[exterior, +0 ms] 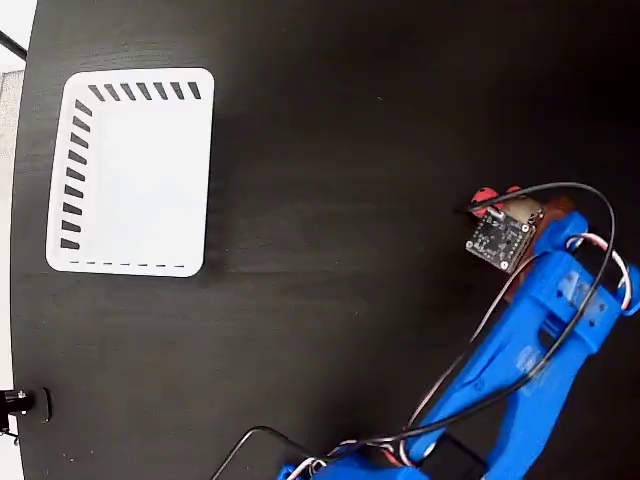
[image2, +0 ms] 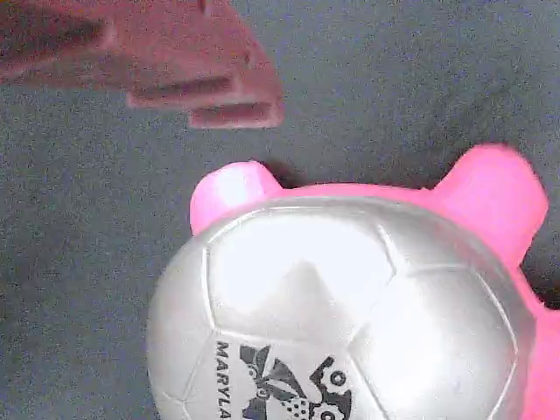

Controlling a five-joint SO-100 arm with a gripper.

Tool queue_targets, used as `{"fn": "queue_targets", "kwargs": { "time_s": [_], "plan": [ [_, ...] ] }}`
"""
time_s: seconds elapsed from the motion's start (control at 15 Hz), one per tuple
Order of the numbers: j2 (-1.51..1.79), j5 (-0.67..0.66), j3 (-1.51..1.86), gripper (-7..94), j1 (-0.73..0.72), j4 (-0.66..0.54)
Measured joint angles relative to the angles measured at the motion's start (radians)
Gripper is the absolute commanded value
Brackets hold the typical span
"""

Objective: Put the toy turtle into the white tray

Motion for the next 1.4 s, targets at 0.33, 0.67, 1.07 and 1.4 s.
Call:
{"fn": "queue_targets", "kwargs": {
  "time_s": [0.33, 0.67, 1.07, 1.4],
  "plan": [
    [-0.124, 0.032, -0.080, 70, 0.020, 0.008],
    [-0.218, 0.078, -0.169, 70, 0.017, 0.031],
    [-0.278, 0.094, -0.190, 54, 0.005, 0.020],
    [-0.285, 0.109, -0.218, 0, -0.009, 0.025]
  ]
}}
